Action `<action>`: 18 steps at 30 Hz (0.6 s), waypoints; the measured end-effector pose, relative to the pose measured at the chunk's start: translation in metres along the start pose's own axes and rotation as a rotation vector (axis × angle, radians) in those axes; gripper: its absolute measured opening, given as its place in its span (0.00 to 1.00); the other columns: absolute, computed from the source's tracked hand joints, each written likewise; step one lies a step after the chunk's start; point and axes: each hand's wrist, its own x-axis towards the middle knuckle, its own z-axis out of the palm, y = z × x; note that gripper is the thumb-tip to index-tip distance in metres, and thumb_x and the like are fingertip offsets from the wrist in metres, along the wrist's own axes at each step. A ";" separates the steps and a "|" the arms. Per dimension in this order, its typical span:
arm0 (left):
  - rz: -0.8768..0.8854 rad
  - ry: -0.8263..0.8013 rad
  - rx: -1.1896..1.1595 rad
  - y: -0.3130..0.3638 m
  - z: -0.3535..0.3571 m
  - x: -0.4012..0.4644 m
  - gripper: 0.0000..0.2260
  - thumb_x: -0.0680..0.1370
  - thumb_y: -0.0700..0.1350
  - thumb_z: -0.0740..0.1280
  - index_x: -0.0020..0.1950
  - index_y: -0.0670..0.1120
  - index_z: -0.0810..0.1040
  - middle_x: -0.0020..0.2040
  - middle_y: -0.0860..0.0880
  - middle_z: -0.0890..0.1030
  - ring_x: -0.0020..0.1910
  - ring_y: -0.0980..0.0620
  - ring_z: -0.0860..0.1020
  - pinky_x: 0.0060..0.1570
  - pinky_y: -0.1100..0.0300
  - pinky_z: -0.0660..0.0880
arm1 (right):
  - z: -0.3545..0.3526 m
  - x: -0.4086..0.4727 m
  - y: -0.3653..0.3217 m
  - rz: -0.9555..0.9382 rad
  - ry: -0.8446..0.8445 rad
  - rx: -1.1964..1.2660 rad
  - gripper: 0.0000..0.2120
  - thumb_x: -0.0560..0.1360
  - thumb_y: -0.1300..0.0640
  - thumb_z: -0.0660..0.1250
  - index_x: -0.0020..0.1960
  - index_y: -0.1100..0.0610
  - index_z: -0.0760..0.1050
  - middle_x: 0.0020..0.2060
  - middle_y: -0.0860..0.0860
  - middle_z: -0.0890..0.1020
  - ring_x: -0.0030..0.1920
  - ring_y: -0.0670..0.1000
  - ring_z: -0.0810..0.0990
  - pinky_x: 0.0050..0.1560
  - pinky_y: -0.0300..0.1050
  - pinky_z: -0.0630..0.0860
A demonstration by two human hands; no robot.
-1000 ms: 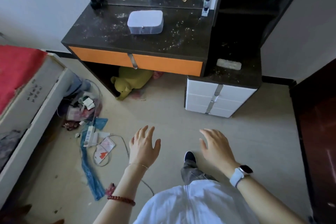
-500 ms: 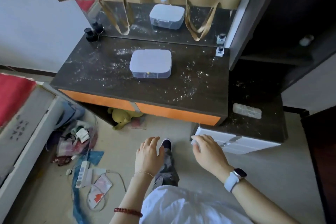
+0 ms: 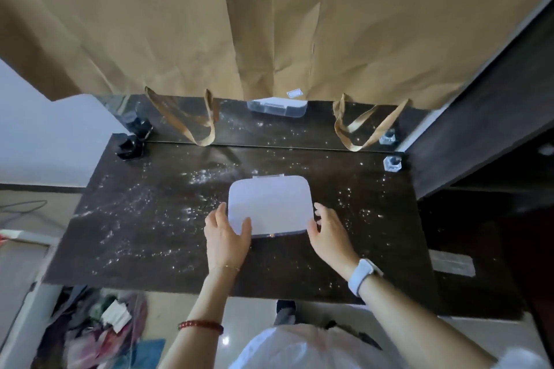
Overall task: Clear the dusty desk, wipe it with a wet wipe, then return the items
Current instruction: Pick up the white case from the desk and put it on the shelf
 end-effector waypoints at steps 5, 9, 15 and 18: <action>-0.129 -0.133 0.005 -0.003 0.018 0.043 0.31 0.73 0.53 0.67 0.68 0.38 0.62 0.65 0.37 0.69 0.63 0.39 0.65 0.63 0.49 0.61 | 0.017 0.042 -0.006 0.203 -0.043 0.057 0.15 0.78 0.54 0.58 0.60 0.63 0.70 0.56 0.60 0.73 0.55 0.59 0.75 0.53 0.48 0.70; -0.143 -0.110 -0.087 -0.001 0.019 0.044 0.28 0.71 0.50 0.70 0.63 0.38 0.66 0.60 0.39 0.71 0.61 0.41 0.67 0.61 0.51 0.63 | 0.029 0.049 0.000 0.235 -0.002 0.083 0.15 0.77 0.55 0.60 0.57 0.66 0.71 0.52 0.61 0.74 0.52 0.60 0.75 0.52 0.51 0.73; 0.036 -0.063 -0.154 0.018 0.019 0.028 0.28 0.69 0.48 0.72 0.64 0.40 0.66 0.57 0.45 0.70 0.59 0.45 0.66 0.61 0.50 0.65 | 0.017 0.018 0.013 0.137 0.153 0.182 0.19 0.77 0.56 0.62 0.65 0.61 0.66 0.53 0.57 0.70 0.53 0.53 0.73 0.51 0.41 0.70; 0.171 -0.105 -0.176 0.037 0.031 0.021 0.26 0.66 0.50 0.73 0.59 0.41 0.71 0.53 0.47 0.73 0.54 0.45 0.69 0.56 0.47 0.70 | -0.006 -0.005 0.033 0.069 0.281 0.250 0.21 0.76 0.58 0.64 0.67 0.59 0.66 0.52 0.54 0.70 0.52 0.52 0.74 0.51 0.42 0.72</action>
